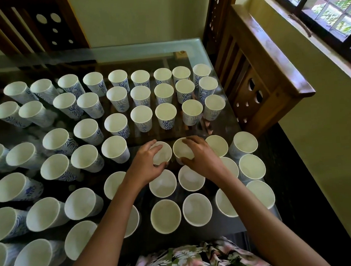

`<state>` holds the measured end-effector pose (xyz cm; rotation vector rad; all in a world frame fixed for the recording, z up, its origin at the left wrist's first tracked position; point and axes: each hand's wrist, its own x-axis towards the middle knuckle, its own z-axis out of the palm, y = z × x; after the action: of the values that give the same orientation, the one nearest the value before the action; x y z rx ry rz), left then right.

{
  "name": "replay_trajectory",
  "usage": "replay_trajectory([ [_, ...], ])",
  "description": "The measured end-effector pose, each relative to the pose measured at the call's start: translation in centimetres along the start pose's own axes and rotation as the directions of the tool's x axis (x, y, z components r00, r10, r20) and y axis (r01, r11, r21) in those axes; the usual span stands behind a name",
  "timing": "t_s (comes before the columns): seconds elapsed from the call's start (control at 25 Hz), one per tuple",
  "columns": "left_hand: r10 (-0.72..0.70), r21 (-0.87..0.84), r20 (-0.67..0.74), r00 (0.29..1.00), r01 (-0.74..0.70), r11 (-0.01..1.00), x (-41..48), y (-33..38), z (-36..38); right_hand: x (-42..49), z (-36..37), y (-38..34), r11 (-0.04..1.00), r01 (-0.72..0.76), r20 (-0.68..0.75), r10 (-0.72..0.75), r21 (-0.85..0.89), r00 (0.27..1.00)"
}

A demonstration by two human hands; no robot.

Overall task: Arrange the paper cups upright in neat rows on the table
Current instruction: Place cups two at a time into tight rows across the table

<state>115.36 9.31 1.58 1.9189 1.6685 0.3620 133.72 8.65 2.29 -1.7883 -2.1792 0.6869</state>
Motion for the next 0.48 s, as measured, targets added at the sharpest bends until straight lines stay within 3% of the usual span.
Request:
replay_trajectory([
  [0.2,0.084,-0.029,-0.063,0.994,-0.086,0.996,-1.3,0.6,0.2,-2.5,-0.7,0.4,0.998,-0.043,-0.065,0.046,0.048,0.997],
  [0.48,0.206,0.025,0.026,0.978,-0.207,0.978,-4.2,2.9,2.5,-7.4,-1.4,2.3,0.992,-0.128,-0.09,0.129,0.021,0.988],
])
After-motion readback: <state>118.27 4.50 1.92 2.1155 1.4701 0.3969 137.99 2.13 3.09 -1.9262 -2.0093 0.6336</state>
